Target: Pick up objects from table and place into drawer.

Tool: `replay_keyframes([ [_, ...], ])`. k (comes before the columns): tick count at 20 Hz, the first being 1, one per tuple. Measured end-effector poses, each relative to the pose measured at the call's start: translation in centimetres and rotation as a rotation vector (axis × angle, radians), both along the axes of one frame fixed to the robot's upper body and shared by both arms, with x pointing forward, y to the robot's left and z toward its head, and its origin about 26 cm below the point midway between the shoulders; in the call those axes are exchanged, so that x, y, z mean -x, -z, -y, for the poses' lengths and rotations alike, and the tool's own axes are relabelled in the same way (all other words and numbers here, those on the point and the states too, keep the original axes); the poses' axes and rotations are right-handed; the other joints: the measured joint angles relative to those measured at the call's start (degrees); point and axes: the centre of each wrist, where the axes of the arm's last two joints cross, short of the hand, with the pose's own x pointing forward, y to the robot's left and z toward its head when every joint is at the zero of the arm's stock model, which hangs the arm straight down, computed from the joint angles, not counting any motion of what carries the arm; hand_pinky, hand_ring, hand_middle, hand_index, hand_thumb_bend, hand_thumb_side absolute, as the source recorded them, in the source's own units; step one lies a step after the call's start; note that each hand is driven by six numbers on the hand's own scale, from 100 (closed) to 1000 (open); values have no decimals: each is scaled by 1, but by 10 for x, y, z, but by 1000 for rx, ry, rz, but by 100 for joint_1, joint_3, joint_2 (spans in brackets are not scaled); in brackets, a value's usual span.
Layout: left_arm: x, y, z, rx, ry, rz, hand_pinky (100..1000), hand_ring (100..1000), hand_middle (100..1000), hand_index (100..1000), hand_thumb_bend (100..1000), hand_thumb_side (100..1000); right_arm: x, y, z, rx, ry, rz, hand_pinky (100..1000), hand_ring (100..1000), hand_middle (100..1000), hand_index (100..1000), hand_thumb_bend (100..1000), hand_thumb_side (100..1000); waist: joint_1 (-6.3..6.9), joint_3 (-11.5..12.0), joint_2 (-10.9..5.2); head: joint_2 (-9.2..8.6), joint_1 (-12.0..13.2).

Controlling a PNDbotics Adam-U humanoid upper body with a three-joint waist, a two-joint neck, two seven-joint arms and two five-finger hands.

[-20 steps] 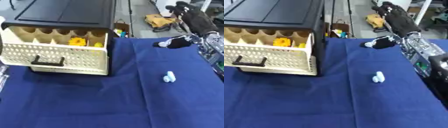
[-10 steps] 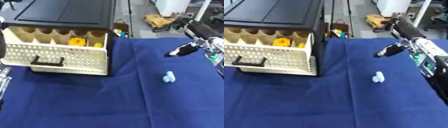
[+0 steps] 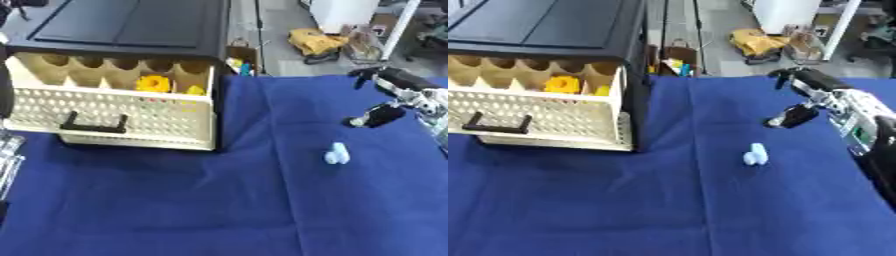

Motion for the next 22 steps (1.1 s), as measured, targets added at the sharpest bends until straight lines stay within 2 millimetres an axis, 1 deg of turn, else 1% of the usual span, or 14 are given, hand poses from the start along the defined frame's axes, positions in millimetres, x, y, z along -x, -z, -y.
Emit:
replay_keyframes([
  [6, 0, 0, 0, -1, -1, -5, 643, 756, 760, 921, 300, 1000, 2, 8, 5, -13, -7, -100, 906, 1000, 698, 947, 695, 266, -21, -16, 2, 1, -2],
  [9, 0, 1, 1, -5, 2, -11, 643, 756, 760, 921, 297, 1000, 5, 4, 5, -30, -9, -133, 904, 1000, 688, 940, 693, 264, -30, -43, 11, 1, -2],
  [10, 0, 1, 1, -6, 2, -12, 643, 756, 760, 920, 295, 1000, 6, 2, 4, -38, -12, -143, 903, 1000, 684, 936, 707, 237, -30, -43, 17, 1, -2],
  [11, 0, 1, 1, -7, 2, -13, 642, 756, 760, 920, 294, 1000, 7, 1, 2, -44, -15, -154, 902, 1000, 684, 931, 690, 259, -31, -44, 21, 1, -2],
  [16, 0, 1, 2, -9, 3, -17, 640, 755, 760, 920, 295, 1000, 14, 0, -4, -71, -16, -231, 897, 1000, 671, 909, 686, 256, -32, -43, 28, 1, -5],
  [22, 0, 3, 4, -6, 10, -22, 638, 755, 760, 917, 291, 1000, 20, -9, -15, -88, -14, -310, 886, 987, 649, 882, 680, 257, -29, -39, 39, 1, -13],
])
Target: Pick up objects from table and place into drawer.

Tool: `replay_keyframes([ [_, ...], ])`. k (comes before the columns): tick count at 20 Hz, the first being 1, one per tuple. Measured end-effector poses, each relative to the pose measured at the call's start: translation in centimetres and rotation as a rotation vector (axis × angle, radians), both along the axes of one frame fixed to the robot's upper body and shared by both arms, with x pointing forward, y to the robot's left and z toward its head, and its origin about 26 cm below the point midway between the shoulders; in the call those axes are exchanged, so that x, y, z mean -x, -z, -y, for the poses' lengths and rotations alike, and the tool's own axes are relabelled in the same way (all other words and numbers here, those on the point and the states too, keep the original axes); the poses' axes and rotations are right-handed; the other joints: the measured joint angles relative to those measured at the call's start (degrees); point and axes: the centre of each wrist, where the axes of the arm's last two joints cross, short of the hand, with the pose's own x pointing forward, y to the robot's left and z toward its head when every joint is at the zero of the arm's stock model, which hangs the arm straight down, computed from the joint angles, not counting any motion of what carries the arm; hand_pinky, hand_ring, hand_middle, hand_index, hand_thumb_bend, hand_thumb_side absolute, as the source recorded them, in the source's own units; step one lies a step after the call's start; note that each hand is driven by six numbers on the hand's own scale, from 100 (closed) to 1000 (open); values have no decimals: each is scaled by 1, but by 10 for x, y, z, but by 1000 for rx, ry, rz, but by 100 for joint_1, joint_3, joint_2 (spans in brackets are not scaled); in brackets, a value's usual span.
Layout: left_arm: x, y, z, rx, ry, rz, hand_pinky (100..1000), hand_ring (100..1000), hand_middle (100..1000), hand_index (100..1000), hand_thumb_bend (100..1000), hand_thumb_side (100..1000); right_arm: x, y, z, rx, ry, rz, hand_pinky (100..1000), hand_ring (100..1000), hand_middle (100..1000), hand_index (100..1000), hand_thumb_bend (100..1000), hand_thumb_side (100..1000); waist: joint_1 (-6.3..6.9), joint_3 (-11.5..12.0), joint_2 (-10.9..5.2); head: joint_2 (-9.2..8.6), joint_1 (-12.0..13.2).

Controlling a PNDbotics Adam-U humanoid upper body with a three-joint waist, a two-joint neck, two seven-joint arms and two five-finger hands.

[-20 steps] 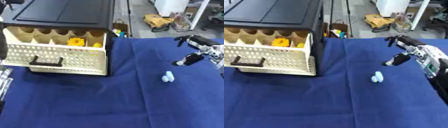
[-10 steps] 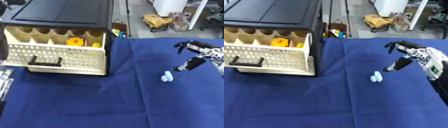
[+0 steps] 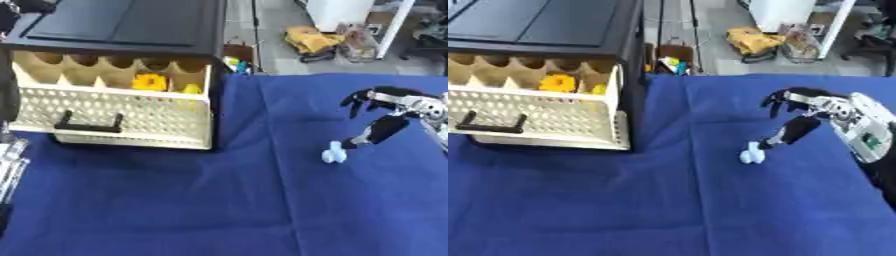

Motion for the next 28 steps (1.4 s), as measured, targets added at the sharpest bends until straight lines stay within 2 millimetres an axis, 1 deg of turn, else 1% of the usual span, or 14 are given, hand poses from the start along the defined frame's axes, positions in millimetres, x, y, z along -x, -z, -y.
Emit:
replay_keyframes([
  [3, 0, 0, 0, -1, 0, -1, 637, 757, 759, 916, 286, 1000, 3, -6, -5, 13, -13, -68, 882, 982, 646, 868, 670, 256, 2, 1, 0, 0, -12],
  [6, 0, 0, 0, -2, 0, -3, 636, 758, 759, 915, 277, 1000, 7, -24, -4, 41, -39, -186, 881, 980, 648, 860, 664, 245, 2, -4, 0, 0, -14],
  [8, 0, 0, 0, -3, 0, -5, 636, 759, 760, 915, 272, 1000, 9, -29, -4, 51, -42, -228, 880, 978, 643, 853, 645, 257, 3, -3, 0, -1, -16],
  [14, 0, 1, 0, -4, 4, -9, 636, 759, 760, 914, 264, 1000, 11, -23, 0, 50, -30, -279, 878, 977, 632, 844, 629, 267, 17, 2, 0, -2, -18],
  [20, 0, 2, 2, -5, 13, -14, 636, 759, 760, 914, 259, 1000, 14, -22, 3, 43, -33, -283, 877, 974, 610, 838, 654, 266, 18, -7, 1, -3, -18],
  [28, 0, 3, 4, -4, 22, -23, 636, 759, 767, 913, 252, 1000, 20, -29, -4, 37, -55, -255, 869, 967, 592, 833, 671, 278, 23, 3, 17, -6, -34],
])
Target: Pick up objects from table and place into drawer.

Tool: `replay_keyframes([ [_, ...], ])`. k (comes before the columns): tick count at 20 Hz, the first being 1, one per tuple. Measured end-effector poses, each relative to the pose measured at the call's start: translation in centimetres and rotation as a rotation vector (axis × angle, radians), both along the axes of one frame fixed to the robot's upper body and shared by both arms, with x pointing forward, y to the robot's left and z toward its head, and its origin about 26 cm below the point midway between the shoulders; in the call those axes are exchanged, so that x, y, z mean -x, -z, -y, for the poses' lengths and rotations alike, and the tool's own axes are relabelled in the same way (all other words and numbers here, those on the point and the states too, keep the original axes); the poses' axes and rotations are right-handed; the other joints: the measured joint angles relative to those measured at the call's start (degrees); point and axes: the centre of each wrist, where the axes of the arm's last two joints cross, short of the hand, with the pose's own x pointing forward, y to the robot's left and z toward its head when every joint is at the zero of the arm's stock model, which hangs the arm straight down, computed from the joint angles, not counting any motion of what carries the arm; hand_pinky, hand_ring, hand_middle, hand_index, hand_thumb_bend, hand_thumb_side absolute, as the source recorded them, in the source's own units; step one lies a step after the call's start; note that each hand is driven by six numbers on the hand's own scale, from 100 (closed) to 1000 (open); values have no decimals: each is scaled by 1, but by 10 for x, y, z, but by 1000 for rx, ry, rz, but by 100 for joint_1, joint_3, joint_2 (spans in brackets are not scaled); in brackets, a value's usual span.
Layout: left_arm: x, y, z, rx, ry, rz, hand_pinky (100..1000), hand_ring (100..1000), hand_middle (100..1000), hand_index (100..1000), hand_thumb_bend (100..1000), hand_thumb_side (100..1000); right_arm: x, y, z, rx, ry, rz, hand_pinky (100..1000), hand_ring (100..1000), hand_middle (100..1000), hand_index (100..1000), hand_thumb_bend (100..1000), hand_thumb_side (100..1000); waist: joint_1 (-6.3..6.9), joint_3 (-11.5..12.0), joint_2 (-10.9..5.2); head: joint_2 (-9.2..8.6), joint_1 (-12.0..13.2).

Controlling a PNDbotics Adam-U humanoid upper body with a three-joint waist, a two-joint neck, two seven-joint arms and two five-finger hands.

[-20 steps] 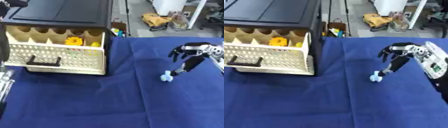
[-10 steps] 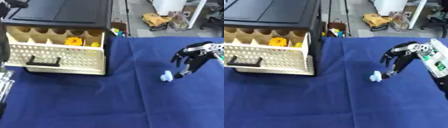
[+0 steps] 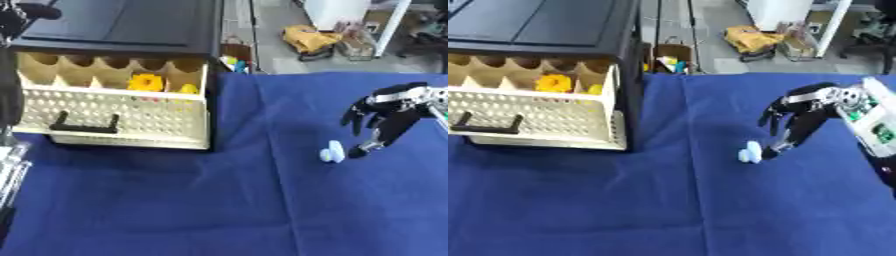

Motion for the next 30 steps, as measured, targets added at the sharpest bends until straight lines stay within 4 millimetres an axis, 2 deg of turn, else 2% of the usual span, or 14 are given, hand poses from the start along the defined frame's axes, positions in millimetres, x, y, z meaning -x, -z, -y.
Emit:
replay_keyframes([
  [14, 0, 1, 3, 6, 15, -4, 636, 760, 768, 911, 244, 1000, 7, 15, -3, -28, 11, -34, 865, 961, 563, 817, 668, 268, 10, 45, 37, -47, -18],
  [30, -1, 4, 5, 21, 22, -16, 634, 759, 766, 905, 225, 1000, 7, 32, -9, -50, 37, -51, 823, 915, 481, 760, 642, 267, 52, 88, 75, -94, -73],
])
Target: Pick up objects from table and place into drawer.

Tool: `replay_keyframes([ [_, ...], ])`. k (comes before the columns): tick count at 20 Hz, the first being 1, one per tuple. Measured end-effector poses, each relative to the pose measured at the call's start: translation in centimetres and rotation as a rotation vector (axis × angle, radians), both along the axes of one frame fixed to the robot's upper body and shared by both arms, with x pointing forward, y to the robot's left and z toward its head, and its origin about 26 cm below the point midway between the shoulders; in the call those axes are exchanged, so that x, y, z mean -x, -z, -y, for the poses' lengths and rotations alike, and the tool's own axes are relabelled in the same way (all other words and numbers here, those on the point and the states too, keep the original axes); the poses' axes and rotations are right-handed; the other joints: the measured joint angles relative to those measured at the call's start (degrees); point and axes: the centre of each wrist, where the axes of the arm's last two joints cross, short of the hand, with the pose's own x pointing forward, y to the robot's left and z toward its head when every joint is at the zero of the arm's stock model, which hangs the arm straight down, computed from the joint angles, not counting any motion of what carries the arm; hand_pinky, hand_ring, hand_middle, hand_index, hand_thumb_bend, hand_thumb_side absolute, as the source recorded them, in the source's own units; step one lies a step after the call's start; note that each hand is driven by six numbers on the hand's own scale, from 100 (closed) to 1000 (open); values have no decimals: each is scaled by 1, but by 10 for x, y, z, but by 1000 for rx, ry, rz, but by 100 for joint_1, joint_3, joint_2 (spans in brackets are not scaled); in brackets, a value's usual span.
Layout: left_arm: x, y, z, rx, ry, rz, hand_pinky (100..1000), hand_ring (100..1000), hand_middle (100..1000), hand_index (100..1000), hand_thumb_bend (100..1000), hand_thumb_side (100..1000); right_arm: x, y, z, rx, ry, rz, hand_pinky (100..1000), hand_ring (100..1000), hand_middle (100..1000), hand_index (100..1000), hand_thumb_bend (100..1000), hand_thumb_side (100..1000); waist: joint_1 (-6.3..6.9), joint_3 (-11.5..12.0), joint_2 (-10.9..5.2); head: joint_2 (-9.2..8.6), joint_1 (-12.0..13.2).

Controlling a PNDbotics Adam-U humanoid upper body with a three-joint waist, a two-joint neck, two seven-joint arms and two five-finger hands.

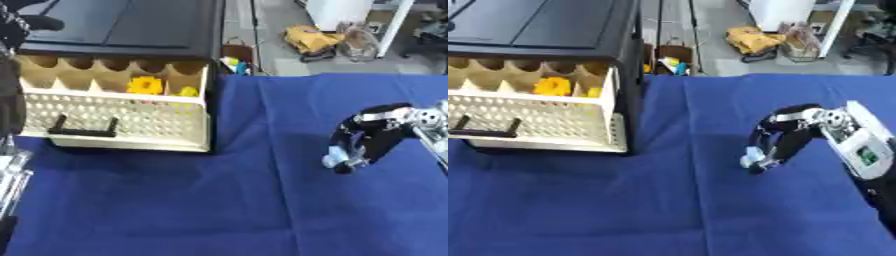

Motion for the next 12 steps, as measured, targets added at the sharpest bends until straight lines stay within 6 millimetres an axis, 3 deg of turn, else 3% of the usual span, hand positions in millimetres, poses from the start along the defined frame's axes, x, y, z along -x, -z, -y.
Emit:
replay_keyframes([
  [7, 0, 1, 0, 0, -1, -4, 633, 758, 766, 904, 219, 1000, 0, 3, 2, 10, 20, 26, 822, 912, 493, 766, 624, 257, 0, 2, 14, -23, -16],
  [12, 0, 2, -1, -1, -2, -8, 633, 758, 765, 903, 216, 1000, -1, 5, 4, 20, 31, 39, 814, 905, 487, 760, 557, 225, 1, 8, 15, -44, -32],
])
